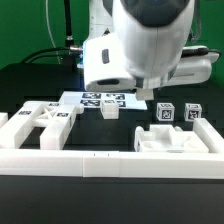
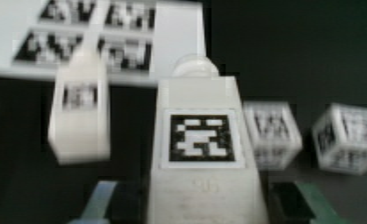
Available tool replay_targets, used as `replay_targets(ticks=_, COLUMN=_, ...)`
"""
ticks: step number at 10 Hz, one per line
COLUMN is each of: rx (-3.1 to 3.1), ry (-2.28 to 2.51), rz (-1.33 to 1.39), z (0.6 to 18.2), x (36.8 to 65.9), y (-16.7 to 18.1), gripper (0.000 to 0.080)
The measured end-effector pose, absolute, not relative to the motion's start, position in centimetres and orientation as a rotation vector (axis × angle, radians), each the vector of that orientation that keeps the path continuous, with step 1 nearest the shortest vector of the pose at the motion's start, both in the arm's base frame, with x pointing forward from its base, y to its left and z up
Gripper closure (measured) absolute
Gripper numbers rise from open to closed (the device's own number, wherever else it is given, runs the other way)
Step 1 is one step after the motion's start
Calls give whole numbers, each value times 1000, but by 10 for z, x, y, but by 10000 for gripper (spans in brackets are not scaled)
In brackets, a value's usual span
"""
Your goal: Assemble chair
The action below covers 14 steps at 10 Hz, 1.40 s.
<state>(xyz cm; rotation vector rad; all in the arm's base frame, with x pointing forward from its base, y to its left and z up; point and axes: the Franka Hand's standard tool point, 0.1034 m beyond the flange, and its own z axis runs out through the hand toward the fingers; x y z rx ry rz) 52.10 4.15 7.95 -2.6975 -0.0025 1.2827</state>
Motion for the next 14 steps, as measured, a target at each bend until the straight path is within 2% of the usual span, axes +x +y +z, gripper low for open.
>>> replay_targets(ticks=1, rx=-2708, ry=-1, rz=1259, z=94, x=520, y=41, gripper=514)
replay_targets(ticks=3, rx=-2793, ry=-11, rz=1068, z=114, x=544, y=45, gripper=514)
replay_targets(ticks=5, rx=-2873, ry=13, rz=863, z=108, x=549, y=42, gripper=514)
replay_targets(ticks=8, rx=-2953, ry=30, rz=596, z=111, x=557, y=40, gripper=514)
replay_targets(ticks=11, rx=-3003, ry=8, rz=303, z=137, x=584, y=50, gripper=514)
replay_targets(ticks=14, rx=-3037, ry=28, rz=10, z=134, x=589, y=46, gripper=514)
